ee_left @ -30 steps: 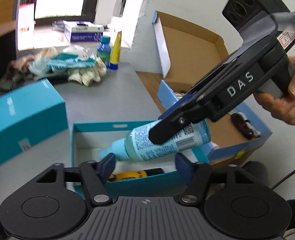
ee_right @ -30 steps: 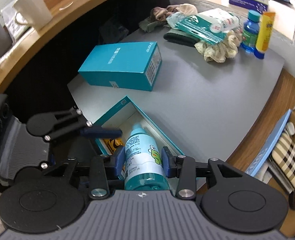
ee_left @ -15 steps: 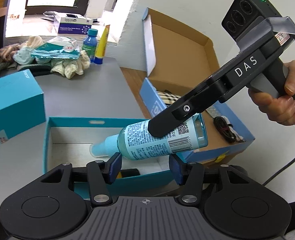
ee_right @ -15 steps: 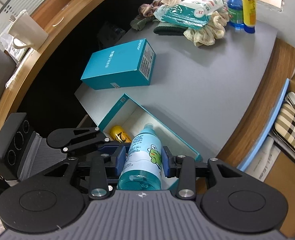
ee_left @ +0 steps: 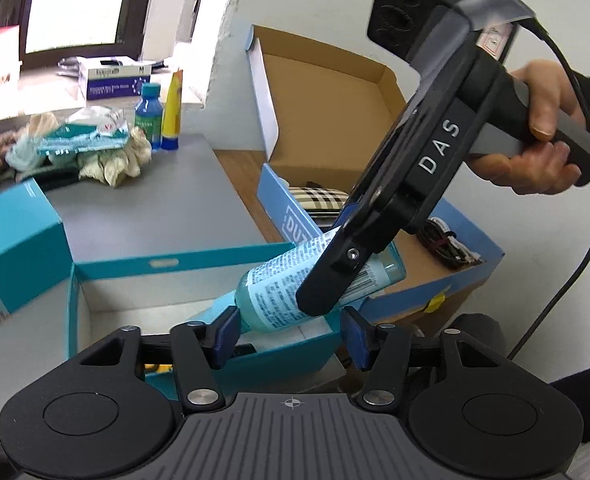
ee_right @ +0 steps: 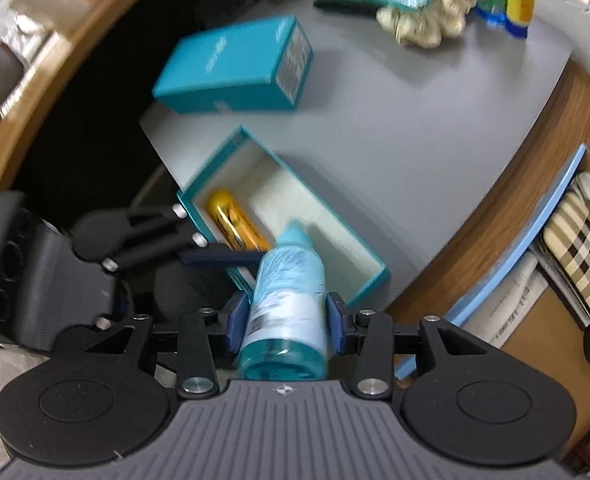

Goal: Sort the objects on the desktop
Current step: 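Close the right gripper on the spray bottle and lift it, then carry the spray bottle with the right gripper while the left gripper lowers over the glue stick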

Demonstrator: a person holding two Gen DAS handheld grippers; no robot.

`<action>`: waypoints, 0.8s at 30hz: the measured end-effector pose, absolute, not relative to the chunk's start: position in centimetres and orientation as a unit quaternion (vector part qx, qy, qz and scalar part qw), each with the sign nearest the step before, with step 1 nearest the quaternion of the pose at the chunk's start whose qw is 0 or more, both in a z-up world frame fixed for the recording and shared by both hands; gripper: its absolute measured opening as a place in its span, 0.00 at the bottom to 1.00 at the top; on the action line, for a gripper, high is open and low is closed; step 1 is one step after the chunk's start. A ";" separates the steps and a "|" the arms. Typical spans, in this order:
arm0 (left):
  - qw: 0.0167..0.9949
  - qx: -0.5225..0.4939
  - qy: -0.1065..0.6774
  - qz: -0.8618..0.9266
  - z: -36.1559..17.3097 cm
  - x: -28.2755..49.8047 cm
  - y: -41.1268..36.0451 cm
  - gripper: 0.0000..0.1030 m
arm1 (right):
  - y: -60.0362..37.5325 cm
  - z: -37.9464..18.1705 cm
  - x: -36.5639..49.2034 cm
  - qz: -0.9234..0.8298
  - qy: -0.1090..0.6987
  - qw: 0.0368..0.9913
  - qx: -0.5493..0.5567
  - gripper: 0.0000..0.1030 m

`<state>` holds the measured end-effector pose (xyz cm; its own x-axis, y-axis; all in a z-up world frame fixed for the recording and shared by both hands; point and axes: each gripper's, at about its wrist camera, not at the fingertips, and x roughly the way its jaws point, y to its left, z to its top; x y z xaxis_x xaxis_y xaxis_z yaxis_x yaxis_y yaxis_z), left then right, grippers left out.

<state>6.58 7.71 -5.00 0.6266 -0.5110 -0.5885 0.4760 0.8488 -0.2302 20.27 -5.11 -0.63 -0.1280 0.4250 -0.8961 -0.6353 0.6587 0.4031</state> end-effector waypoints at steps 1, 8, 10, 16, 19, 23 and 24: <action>0.902 -0.025 0.335 -0.272 -5.0 6.7 7.7 0.57 | -5.0 -0.8 20.4 0.405 0.636 0.652 -0.082 0.46; 0.902 -0.022 0.336 -0.270 -4.9 6.6 8.1 0.58 | -5.5 -1.3 20.5 0.412 0.633 0.653 -0.053 0.45; 0.903 -0.021 0.334 -0.269 -4.6 6.6 8.5 0.62 | -6.3 -1.3 20.5 0.411 0.632 0.657 -0.026 0.45; 0.906 0.021 0.355 -0.229 -4.0 7.7 10.0 0.66 | -9.2 -0.5 20.1 0.414 0.615 0.670 0.045 0.45; 0.894 0.039 0.385 -0.227 -3.9 9.0 10.5 0.66 | -10.7 0.3 19.6 0.417 0.598 0.681 0.067 0.45; 0.867 0.046 0.430 -0.248 -3.3 10.9 10.7 0.66 | -12.6 1.5 18.9 0.418 0.570 0.702 0.083 0.45; 0.859 0.046 0.444 -0.251 -3.2 11.4 10.6 0.66 | -13.0 1.9 18.7 0.418 0.563 0.708 0.083 0.45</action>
<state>11.43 10.63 -3.18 0.4798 -0.3901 -0.7859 0.4717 0.8699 -0.1438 18.74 -13.00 1.87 0.0158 0.6853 -0.7281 -0.4989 0.6365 0.5882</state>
